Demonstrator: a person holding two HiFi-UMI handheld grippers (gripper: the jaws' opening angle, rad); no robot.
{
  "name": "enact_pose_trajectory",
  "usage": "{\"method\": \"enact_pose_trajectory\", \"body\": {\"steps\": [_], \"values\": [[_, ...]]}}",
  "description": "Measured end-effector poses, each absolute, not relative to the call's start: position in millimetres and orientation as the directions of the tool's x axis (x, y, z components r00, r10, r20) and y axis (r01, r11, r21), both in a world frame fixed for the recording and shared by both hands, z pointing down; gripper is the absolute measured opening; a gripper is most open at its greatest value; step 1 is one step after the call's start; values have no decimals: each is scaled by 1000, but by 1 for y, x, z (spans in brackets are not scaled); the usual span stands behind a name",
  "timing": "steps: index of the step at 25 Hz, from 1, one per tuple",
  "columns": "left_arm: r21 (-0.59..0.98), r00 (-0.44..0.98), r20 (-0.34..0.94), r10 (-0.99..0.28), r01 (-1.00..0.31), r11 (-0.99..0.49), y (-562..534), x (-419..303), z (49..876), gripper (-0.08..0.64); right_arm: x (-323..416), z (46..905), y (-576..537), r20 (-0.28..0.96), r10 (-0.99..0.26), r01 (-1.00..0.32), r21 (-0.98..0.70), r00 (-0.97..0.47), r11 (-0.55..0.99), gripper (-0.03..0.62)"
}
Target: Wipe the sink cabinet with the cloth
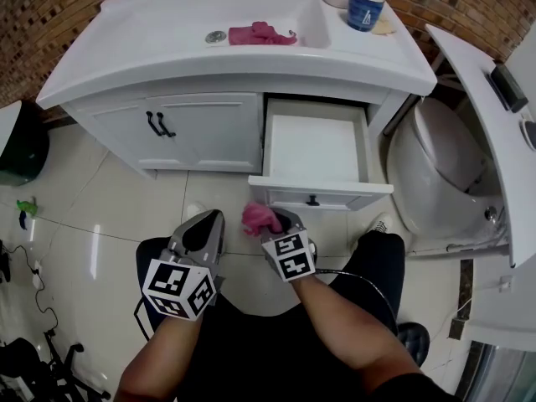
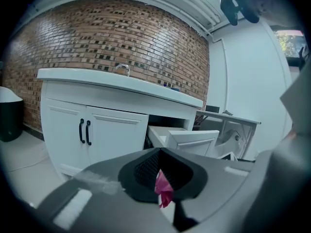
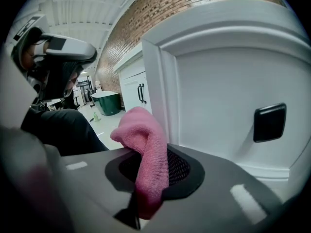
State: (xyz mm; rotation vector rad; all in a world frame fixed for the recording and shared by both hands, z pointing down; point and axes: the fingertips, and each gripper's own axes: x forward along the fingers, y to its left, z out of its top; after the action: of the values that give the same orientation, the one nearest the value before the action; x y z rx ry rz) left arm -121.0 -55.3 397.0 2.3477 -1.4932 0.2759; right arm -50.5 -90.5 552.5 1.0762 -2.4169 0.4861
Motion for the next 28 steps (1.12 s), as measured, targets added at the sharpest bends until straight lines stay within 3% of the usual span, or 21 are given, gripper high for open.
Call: {"method": "enact_pose_trajectory", "body": {"steps": [15,28], "values": [[196,511,385,-769,-859,-473,-50,-90,411,6,-20,558,-100,544,-640,-810,-138,-543,570,80],[191,560,384,-735,-826,-530,-58,-42,412,6,54,560,-97,557,-691,-870,-129,-460,475,80]]}}
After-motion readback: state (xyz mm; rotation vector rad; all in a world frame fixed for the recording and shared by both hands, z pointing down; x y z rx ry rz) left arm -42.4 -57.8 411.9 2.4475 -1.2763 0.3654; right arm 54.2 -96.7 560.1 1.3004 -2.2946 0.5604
